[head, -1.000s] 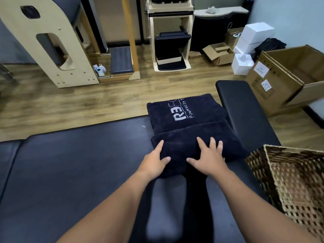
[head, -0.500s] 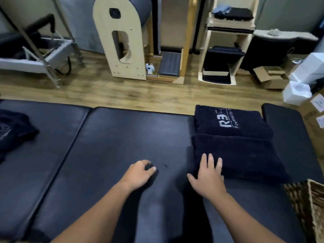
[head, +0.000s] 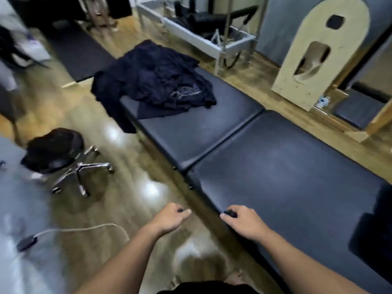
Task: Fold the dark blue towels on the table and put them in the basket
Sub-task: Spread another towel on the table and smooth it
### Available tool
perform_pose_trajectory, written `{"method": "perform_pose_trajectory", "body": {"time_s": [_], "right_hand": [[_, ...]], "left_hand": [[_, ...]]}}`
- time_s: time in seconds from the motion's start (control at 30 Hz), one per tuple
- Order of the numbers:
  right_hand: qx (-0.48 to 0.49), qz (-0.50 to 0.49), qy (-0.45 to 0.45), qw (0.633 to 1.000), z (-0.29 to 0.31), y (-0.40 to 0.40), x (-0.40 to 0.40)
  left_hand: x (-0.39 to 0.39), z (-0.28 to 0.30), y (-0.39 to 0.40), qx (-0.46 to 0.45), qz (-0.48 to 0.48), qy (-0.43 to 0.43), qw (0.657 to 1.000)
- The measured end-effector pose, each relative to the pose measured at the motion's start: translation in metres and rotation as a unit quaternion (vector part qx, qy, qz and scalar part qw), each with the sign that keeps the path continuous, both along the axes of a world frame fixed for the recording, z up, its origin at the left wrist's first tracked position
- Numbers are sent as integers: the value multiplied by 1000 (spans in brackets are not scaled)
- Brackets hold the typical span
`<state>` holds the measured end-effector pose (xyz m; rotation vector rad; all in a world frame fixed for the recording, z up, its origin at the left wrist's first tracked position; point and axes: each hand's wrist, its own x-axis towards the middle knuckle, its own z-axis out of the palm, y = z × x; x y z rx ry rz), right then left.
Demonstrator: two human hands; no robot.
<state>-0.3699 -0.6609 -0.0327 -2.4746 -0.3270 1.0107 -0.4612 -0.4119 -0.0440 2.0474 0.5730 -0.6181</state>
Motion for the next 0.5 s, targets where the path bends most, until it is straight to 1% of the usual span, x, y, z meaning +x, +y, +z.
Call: {"method": "perform_pose_trajectory", "body": {"time_s": [0.1,0.17,0.27,0.37,0.5], "right_hand": [[5,52,56,997,-5,57,-19],[15,67,80,994,-9,87,-27],[25,92,105,990,-9,131,-34],[35,110,121,986,-8,163,-30],[58,96,140,984,-16,205,-9]], "left_hand": [[-55,-3,43,-24,60,3,998],[-82,-7,63,-29,112,4,993],[-117,-18,93,-56,210,29,976],[-127,-25,114,-71,264,34,961],[-114,-28,144,-77,293,31,952]]}}
